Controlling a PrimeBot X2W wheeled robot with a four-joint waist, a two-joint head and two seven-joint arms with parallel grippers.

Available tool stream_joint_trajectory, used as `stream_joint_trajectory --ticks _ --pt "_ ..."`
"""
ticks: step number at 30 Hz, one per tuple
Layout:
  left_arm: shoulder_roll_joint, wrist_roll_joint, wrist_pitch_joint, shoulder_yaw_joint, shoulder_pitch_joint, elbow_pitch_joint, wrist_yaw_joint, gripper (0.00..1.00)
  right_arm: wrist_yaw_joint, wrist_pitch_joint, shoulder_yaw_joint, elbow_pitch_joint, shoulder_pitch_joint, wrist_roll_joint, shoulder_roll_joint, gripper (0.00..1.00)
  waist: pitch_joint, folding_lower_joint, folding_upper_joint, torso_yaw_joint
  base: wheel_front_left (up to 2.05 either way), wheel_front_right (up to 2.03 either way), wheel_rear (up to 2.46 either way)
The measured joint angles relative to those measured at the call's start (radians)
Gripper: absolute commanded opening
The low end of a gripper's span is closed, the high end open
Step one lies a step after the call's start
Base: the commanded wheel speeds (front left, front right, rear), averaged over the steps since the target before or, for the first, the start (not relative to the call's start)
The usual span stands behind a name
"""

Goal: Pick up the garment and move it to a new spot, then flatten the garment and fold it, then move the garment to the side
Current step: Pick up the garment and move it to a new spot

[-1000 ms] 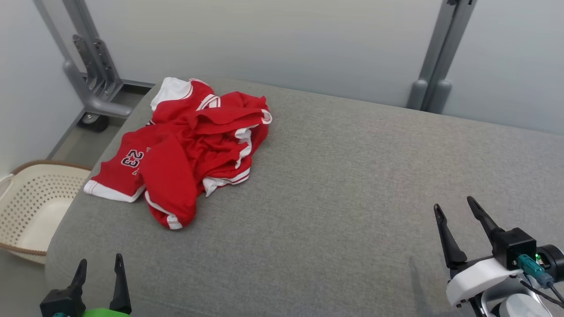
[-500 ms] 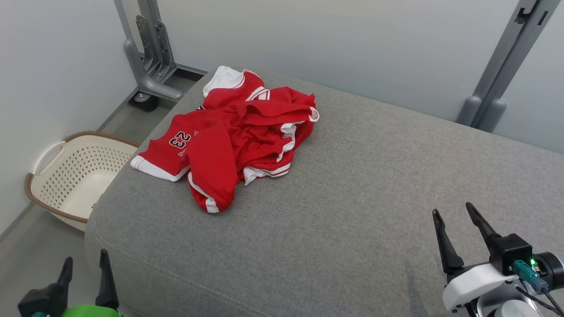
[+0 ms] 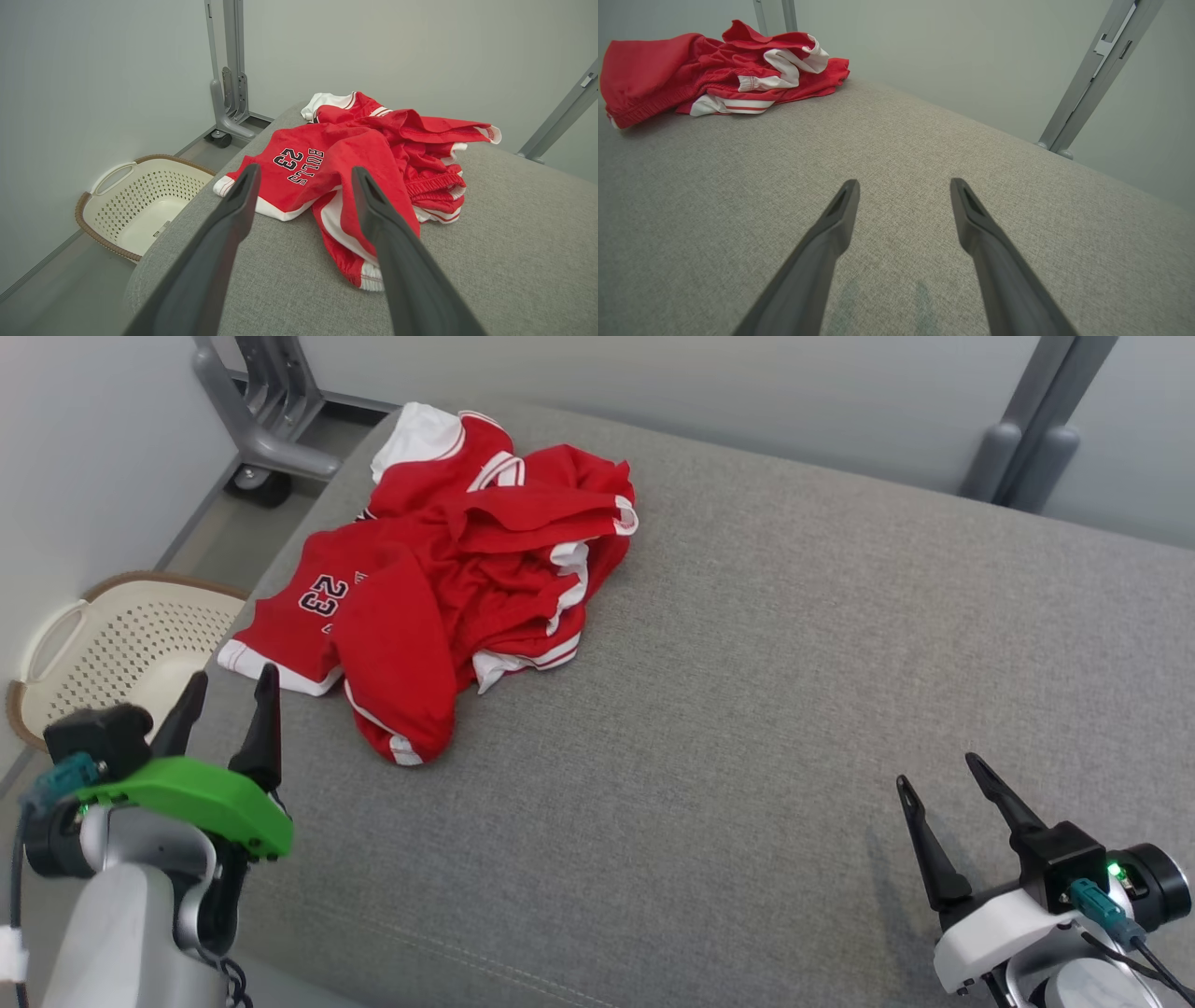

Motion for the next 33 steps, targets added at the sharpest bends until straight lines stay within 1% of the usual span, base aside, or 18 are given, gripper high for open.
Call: stream_joint_trajectory --ticks 4,7,10,12,13,17,19,22,23,24,29,31,33 --pt "-0.001 -0.066 0.068 0.007 -0.085 0.022 -0.001 1.0 0.0 0.0 0.007 -0.012 -0.018 -0.008 -0.002 1.0 0.05 0.0 0.0 -0.025 0.0 0.0 0.0" --pt "-0.002 -0.11 0.12 0.01 -0.114 0.039 -0.004 1.0 0.007 0.0 0.008 -0.023 -0.051 -0.015 -0.005 1.0 0.088 0.0 0.0 -0.046 0.0 0.0 0.0" --pt "-0.003 -0.158 0.165 0.033 -0.138 0.063 -0.006 1.0 0.008 0.0 0.005 -0.036 -0.087 -0.017 -0.017 1.0 0.126 0.0 0.0 -0.068 0.0 0.0 0.0" --pt "-0.003 -0.166 0.175 0.038 -0.148 0.065 -0.006 1.0 0.008 0.0 0.002 -0.04 -0.099 -0.019 -0.023 1.0 0.139 0.0 0.0 -0.076 0.0 0.0 0.0" --pt "-0.003 -0.185 0.199 0.046 -0.174 0.075 -0.006 1.0 0.008 -0.001 -0.007 -0.047 -0.122 -0.02 -0.032 1.0 0.165 0.0 0.0 -0.091 0.0 0.0 0.0" --pt "-0.003 -0.205 0.239 0.055 -0.212 0.099 -0.006 1.0 0.008 -0.002 -0.018 -0.06 -0.154 -0.022 -0.036 1.0 0.205 0.0 0.0 -0.111 0.0 0.0 0.0" --pt "-0.002 -0.205 0.266 0.057 -0.227 0.122 -0.006 1.0 0.007 -0.002 -0.031 -0.069 -0.174 -0.022 -0.04 1.0 0.233 0.0 0.0 -0.123 0.0 0.0 0.0" --pt "0.002 -0.201 0.272 0.057 -0.239 0.158 -0.006 1.0 0.006 -0.002 -0.043 -0.071 -0.208 -0.022 -0.05 1.0 0.273 0.0 0.0 -0.138 0.0 0.0 0.0" --pt "0.005 -0.199 0.281 0.053 -0.243 0.169 -0.006 0.35 0.005 -0.002 -0.044 -0.071 -0.218 -0.022 -0.051 1.0 0.285 0.0 0.0 -0.142 0.0 0.0 0.0" --pt "0.007 -0.198 0.288 0.046 -0.248 0.182 -0.006 0.0 -0.002 -0.002 -0.046 -0.071 -0.225 -0.022 -0.05 1.0 0.295 0.0001 0.0 -0.147 0.0 0.0 0.0" --pt "0.017 -0.188 0.285 0.012 -0.273 0.183 -0.008 0.0 -0.003 -0.002 -0.059 -0.061 -0.232 -0.018 -0.05 1.0 0.324 0.0001 0.0 -0.17 0.0 0.0 0.0" --pt "0.027 -0.181 0.285 -0.002 -0.291 0.176 -0.008 0.0 -0.016 -0.002 -0.069 -0.053 -0.232 -0.014 -0.05 1.0 0.324 0.0 0.0 -0.171 0.0 0.0 0.0" --pt "0.036 -0.17 0.285 -0.009 -0.304 0.157 -0.008 0.0 -0.019 -0.002 -0.075 -0.047 -0.232 -0.013 -0.05 1.0 0.32 0.0 0.0 -0.168 0.0 0.0 0.0"
